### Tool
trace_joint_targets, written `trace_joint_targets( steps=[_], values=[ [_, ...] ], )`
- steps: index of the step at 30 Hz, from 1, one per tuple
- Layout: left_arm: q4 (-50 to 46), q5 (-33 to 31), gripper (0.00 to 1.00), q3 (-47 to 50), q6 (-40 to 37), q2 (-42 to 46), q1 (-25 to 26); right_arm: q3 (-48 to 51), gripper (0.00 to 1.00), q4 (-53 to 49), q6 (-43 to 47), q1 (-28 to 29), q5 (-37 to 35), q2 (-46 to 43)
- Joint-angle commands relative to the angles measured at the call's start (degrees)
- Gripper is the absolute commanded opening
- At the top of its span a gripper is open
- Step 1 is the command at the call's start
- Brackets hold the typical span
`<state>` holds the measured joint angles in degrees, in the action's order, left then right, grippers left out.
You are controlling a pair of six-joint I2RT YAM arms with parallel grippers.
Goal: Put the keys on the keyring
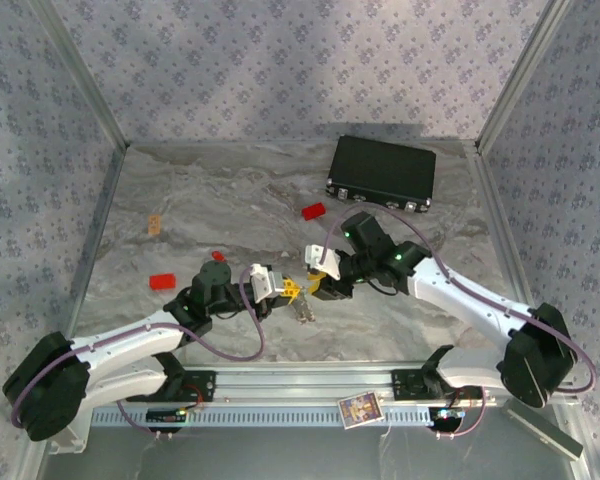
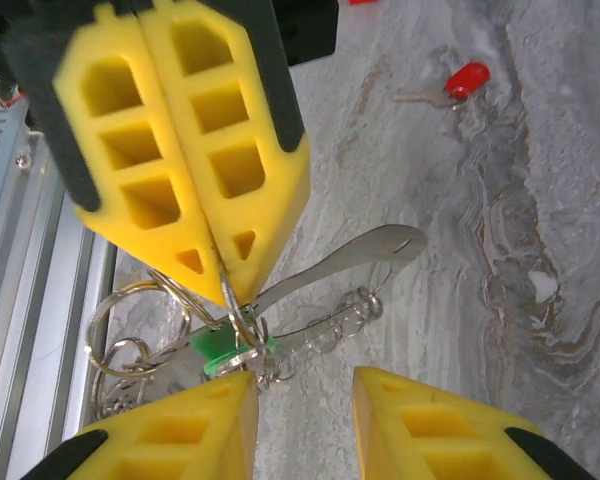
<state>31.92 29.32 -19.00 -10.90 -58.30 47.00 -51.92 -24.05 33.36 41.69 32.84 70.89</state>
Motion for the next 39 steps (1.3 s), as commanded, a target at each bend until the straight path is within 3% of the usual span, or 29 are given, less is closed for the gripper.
trace_joint_targets(
  steps=[1,11,18,19,22,24,28,33,39],
  values=[
    [4.33,2.04,0.0,-0.2,0.17,-0.24,0.05,0.86,0.31,2.63,-1.74,0.01,3.19,-1.63],
    [5.07,2.15,0.0,-0.33,0.52,-0.41,0.03,1.16,0.23,5.67,-3.04,0.86,4.89,0.22],
    [4.67,1.64,0.0,-0.32,0.72,0.07,0.04,-0.32,0.0,4.34,-1.53,0.81,4.64,0.91],
    [4.31,1.31,0.02,-0.46,0.84,0.26,0.08,-0.68,0.0,3.79,-1.31,0.84,4.32,0.85],
    [1.29,-0.75,0.28,-1.06,0.71,1.05,0.11,-2.46,0.0,0.88,0.4,1.48,1.76,0.65],
    [-3.33,-1.83,0.31,-2.24,-0.55,1.74,0.1,-4.18,0.0,-2.68,2.6,2.69,-1.43,0.82],
    [-12.18,-2.79,0.3,-5.44,-2.91,2.2,0.13,-7.98,0.0,-8.8,5.73,4.59,-6.93,2.17],
    [-13.6,-2.73,0.27,-6.48,-3.59,2.14,0.12,-11.13,0.0,-12.24,7.5,6.14,-8.75,3.36],
    [-12.87,-1.72,0.13,-6.92,-3.24,1.7,0.09,-12.18,0.0,-11.23,7.35,7.61,-8.16,3.95]
  ],
)
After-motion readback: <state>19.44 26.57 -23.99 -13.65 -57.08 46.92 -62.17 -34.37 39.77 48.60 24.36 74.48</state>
